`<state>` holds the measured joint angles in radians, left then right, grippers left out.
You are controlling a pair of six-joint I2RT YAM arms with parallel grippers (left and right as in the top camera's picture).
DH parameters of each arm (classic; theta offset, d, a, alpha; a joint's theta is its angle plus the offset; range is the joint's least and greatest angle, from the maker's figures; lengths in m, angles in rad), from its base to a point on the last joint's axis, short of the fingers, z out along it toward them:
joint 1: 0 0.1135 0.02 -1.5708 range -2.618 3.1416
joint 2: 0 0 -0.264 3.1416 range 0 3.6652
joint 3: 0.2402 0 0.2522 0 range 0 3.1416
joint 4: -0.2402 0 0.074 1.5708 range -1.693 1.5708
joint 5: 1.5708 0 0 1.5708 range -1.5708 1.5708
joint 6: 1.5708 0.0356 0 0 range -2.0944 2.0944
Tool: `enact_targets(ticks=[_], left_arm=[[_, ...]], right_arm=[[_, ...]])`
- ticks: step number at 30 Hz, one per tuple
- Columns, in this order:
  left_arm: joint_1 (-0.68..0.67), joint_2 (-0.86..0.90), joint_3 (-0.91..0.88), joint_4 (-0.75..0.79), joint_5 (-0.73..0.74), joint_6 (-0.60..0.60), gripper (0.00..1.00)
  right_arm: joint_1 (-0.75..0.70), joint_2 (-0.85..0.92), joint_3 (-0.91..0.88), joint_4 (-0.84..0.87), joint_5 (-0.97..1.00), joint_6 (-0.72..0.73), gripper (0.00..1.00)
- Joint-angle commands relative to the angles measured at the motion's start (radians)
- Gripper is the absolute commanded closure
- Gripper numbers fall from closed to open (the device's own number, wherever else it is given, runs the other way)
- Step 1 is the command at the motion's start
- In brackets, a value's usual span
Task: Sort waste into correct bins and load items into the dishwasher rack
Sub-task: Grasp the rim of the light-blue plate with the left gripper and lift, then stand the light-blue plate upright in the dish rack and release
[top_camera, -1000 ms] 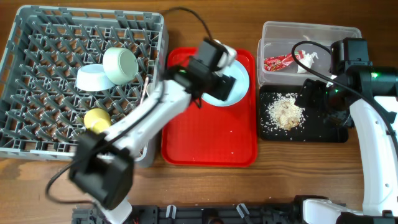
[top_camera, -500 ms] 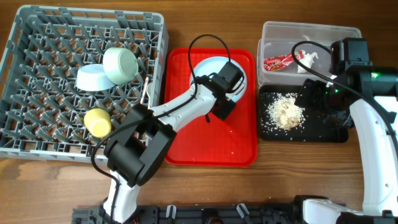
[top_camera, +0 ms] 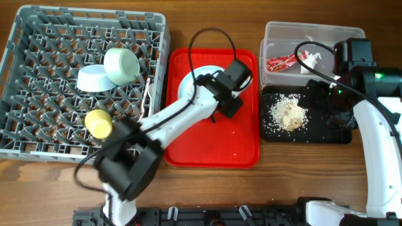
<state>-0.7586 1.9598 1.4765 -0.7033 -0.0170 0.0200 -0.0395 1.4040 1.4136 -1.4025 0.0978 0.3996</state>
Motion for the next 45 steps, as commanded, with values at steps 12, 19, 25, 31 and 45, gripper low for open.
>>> enact_targets(ticks=[12,19,25,31,45], left_arm=[[0.441,-0.422,0.048,-0.051,0.53,-0.141,0.96],[0.694,-0.368,0.048,-0.083,0.785,-0.141,0.96],[0.775,-0.281,0.048,-0.125,0.795,-0.141,0.96],[0.804,-0.224,0.048,-0.127,0.772,-0.14,0.55],[0.798,-0.421,0.048,-0.259,0.362,-0.204,0.0]], right_arm=[[-0.001,-0.003,0.001,-0.002,-0.002,-0.006,0.04],[-0.001,-0.003,0.001,-0.005,-0.002,-0.006,0.04],[-0.001,-0.003,0.001,-0.005,-0.002,-0.006,0.04],[-0.001,-0.003,0.001,-0.005,-0.002,-0.006,0.04],[-0.001,-0.003,0.001,0.184,-0.333,-0.218,0.0]])
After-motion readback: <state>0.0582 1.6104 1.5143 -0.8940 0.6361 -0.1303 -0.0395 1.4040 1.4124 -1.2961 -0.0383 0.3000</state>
